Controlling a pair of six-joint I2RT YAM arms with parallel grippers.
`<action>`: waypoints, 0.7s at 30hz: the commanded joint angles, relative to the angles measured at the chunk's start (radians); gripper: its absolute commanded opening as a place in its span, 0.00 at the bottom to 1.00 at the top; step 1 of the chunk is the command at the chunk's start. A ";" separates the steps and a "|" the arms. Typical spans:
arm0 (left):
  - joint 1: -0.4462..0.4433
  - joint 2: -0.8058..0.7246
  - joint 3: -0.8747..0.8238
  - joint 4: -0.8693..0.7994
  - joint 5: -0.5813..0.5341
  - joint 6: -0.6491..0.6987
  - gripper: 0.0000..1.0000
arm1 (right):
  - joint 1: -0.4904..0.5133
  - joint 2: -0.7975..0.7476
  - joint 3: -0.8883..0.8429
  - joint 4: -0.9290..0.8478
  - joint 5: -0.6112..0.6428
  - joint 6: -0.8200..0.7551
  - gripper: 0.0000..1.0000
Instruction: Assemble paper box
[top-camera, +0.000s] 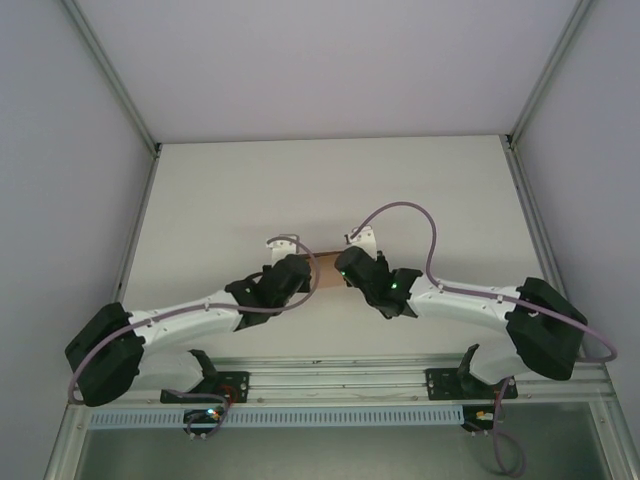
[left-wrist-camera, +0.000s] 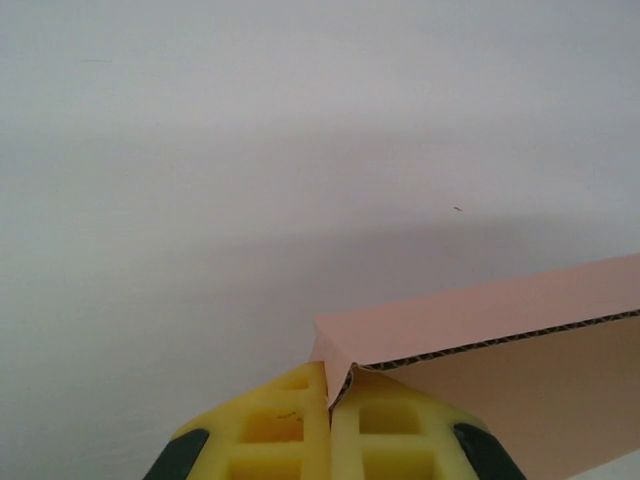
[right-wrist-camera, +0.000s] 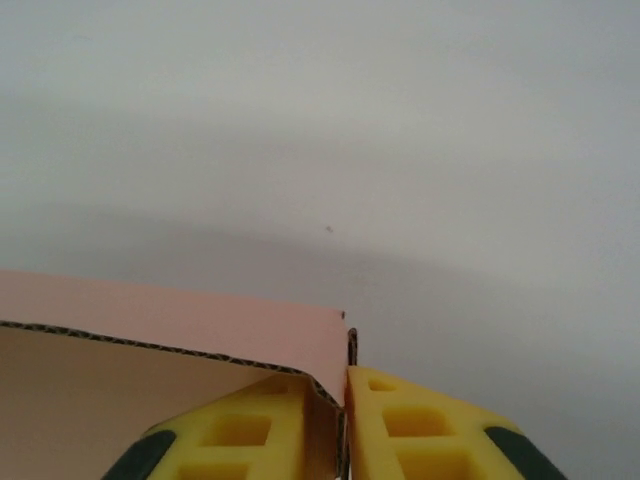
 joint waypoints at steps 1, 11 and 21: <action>-0.026 0.025 -0.082 -0.148 0.080 0.015 0.00 | -0.003 -0.065 -0.009 -0.006 -0.103 -0.006 0.25; -0.062 0.061 -0.076 -0.113 0.041 0.057 0.00 | -0.068 -0.184 0.004 -0.021 -0.210 0.005 0.58; -0.081 0.063 -0.073 -0.094 0.004 0.105 0.03 | -0.153 -0.162 -0.015 -0.067 -0.235 0.090 0.55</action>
